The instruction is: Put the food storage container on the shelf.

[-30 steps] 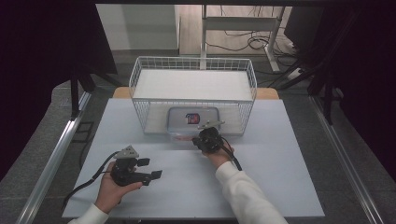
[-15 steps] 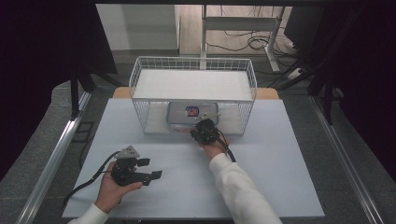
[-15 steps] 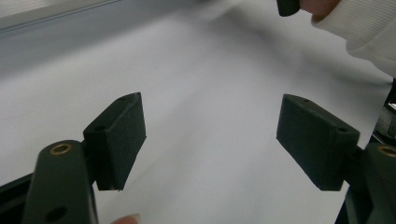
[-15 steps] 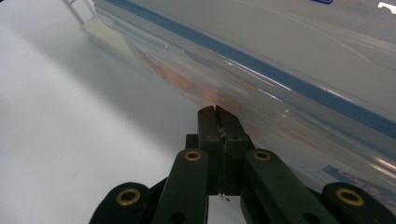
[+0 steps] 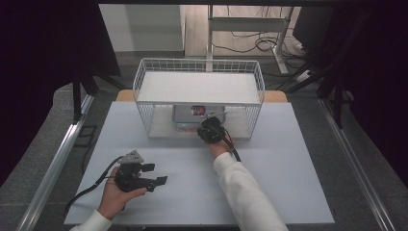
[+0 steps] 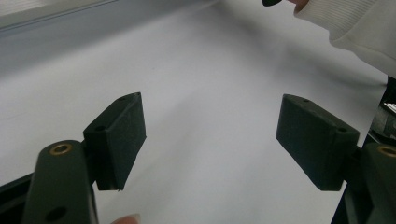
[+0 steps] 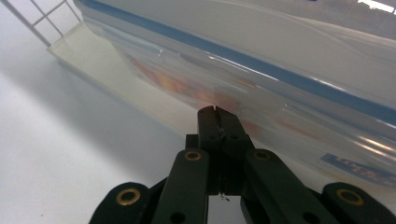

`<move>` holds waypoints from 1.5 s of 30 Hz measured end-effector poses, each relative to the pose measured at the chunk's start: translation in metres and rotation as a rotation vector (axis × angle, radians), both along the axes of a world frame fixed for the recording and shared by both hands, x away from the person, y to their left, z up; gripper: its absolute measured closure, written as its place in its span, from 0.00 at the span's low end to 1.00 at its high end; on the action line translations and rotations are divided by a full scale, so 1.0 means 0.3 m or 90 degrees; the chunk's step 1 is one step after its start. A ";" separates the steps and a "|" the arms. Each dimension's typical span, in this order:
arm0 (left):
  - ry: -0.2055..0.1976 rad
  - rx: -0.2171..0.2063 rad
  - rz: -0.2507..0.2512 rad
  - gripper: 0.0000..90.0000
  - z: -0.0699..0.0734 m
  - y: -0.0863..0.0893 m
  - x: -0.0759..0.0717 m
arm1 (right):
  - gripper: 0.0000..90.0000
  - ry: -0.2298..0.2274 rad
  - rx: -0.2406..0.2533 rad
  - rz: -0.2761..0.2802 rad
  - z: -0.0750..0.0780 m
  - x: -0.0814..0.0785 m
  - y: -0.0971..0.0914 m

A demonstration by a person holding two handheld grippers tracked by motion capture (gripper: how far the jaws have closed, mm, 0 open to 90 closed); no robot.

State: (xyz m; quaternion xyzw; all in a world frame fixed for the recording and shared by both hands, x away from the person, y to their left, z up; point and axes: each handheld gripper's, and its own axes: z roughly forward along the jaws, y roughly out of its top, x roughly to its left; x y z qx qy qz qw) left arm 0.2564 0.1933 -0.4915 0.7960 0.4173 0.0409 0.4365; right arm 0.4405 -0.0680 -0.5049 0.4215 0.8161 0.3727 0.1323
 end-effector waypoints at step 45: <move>-0.030 -0.002 0.038 0.25 0.013 0.007 -0.041 | 0.69 0.007 -0.024 0.143 0.071 -0.591 -0.558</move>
